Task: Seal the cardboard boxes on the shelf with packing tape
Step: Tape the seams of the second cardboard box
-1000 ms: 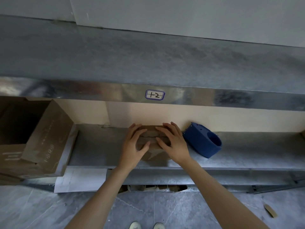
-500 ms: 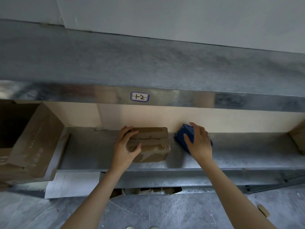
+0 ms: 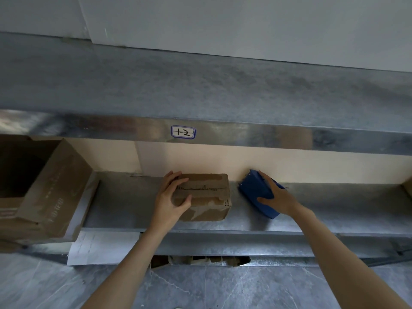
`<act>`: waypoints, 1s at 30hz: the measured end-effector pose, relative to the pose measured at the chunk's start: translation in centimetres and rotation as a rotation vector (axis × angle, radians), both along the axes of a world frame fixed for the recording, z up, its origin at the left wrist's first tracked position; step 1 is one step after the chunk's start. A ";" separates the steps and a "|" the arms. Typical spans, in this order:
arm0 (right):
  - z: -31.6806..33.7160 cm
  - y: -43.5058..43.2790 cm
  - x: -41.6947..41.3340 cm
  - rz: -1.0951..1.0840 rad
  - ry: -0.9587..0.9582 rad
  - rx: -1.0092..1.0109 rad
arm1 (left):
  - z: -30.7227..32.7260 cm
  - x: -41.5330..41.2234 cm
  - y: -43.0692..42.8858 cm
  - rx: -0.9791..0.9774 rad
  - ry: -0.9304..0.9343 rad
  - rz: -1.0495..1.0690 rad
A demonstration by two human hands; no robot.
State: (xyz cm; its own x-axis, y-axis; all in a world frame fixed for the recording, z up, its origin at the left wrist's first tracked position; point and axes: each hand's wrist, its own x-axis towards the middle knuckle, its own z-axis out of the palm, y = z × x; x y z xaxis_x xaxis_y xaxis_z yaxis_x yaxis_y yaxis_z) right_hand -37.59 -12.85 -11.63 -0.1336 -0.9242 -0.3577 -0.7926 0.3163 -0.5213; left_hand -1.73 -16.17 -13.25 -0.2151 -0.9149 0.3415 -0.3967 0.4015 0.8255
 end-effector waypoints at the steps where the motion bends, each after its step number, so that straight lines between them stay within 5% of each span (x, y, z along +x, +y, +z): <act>1: -0.1 -0.1 -0.1 -0.001 -0.038 -0.011 | 0.0 0.0 0.0 0.006 -0.002 -0.002; 11: 1.2 0.5 1.2 0.072 -0.171 -0.127 | 0.5 0.6 0.1 0.027 -0.053 -0.014; 19: 8.4 2.2 6.9 0.043 0.125 -0.358 | 0.7 0.5 0.9 0.045 -0.011 0.004; 30: 10.0 0.4 14.7 0.478 0.156 -0.359 | 1.2 0.2 1.3 0.125 0.131 0.006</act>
